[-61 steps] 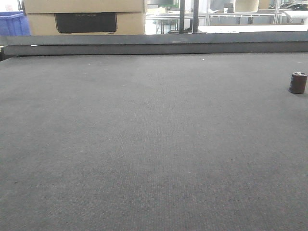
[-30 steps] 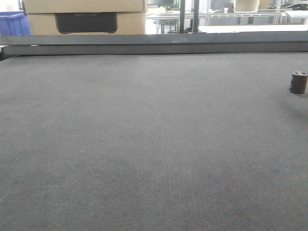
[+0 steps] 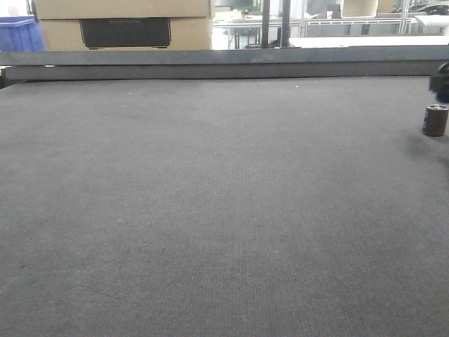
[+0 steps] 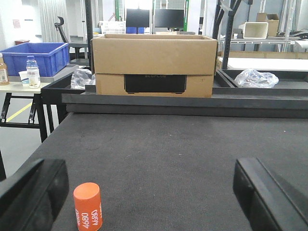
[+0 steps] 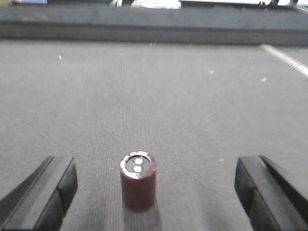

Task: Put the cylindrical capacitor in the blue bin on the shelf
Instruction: 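Close the left gripper on the orange cylinder, right on the dark red capacitor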

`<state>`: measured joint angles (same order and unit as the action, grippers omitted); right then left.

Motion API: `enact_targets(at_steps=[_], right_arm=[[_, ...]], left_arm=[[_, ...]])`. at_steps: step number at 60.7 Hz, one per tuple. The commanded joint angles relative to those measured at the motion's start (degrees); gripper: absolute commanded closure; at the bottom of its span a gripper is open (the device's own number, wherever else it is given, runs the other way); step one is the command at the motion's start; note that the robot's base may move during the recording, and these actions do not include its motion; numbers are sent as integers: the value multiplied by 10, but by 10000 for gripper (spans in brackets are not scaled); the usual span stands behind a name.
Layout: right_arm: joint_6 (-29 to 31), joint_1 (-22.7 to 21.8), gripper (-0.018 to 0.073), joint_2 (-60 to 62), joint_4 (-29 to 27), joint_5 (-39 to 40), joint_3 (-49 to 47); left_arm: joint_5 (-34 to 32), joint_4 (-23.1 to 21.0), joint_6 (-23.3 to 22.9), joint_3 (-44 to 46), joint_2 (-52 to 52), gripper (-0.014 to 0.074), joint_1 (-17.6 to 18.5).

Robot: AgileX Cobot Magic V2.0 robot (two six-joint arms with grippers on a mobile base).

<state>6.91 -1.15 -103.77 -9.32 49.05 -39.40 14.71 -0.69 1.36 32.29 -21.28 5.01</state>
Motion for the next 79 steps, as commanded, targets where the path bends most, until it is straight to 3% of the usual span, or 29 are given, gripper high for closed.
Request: enact_targets(at_steps=[1, 31, 38, 50, 55, 60, 69, 79], right_arm=[[1, -4, -12, -35, -2, 20, -37], [1, -5, 3, -155, -3, -23, -142], [1, -5, 126, -158, -3, -22, -147], [1, -5, 505, -155, -3, -17, -152], [1, -5, 604, -138, -3, -22, -152], [1, -5, 652, -109, -3, -34, -152], [1, -5, 658, -29, -3, -68, -151], [1, -5, 658, 84, -3, -131, -134]], left_arm=[[-6, 0, -3, 4, -2, -5, 3], [-5, 15, -3, 4, -2, -5, 3], [-3, 15, -3, 4, -2, -5, 3], [-2, 15, -3, 4, -2, -5, 3], [-1, 15, -3, 4, -2, -5, 3], [0, 15, -3, 2, -3, -5, 3], [2, 15, -3, -17, -14, -5, -1], [-35, 15, -3, -72, -61, -5, -43]])
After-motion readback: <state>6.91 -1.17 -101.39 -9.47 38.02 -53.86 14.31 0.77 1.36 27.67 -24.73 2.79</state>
